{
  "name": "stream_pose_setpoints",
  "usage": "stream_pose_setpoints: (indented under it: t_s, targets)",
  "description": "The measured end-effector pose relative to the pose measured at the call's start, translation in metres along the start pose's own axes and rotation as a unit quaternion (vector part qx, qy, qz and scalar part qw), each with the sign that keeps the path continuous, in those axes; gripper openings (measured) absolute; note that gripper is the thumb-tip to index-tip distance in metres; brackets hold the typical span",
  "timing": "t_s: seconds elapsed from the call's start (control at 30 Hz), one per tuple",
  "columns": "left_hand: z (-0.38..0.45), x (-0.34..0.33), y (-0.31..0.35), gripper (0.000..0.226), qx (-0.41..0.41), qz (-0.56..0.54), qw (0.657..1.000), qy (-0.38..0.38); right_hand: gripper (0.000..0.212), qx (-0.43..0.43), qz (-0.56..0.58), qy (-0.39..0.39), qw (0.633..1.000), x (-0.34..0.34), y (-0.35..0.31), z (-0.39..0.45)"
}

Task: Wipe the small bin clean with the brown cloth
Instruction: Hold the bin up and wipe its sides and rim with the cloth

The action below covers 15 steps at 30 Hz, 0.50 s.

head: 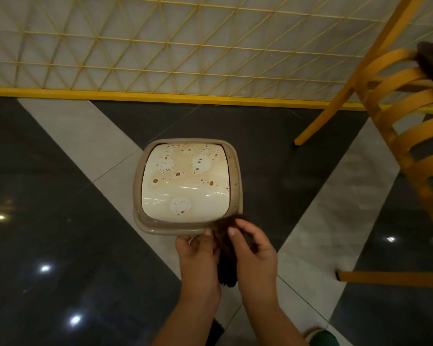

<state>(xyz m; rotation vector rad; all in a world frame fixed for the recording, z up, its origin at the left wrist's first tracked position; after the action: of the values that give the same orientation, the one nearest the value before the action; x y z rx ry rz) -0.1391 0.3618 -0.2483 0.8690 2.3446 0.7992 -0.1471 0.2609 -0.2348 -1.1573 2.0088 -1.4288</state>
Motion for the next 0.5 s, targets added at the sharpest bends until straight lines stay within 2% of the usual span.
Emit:
stream_pose_setpoints:
  t_s: [0.13,0.23,0.37,0.5]
  targets:
    - [0.001,-0.001,0.000,0.027,-0.014,0.005,1.000,0.003,0.019,0.000,0.012,0.056,0.998,-0.006,-0.004,0.010]
    - [-0.002,-0.001,-0.002,0.027,-0.015,0.009,1.000,0.006,0.016,-0.069,0.095,0.114,0.986,0.000,0.001,0.017]
    - [-0.002,0.001,0.001,0.019,0.008,0.053,0.999,0.005,0.016,-0.098,0.087,0.074,0.989,-0.004,0.009,-0.003]
    - [-0.006,0.003,0.000,0.022,0.028,0.071,0.997,-0.009,0.016,-0.059,0.029,0.045,0.997,-0.007,0.008,-0.008]
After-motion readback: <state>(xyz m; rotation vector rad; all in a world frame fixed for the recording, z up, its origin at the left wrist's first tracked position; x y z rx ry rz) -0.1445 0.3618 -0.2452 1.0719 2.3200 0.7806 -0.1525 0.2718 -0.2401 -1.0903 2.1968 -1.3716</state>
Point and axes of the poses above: each hand's wrist, its own z-axis towards the middle knuckle, its own x-axis out of the back of the hand, y = z × x, the point moved 5 cm from there along z, towards the middle knuckle, and after that the axes turned 10 degrees about y, right-handed, at the moved point
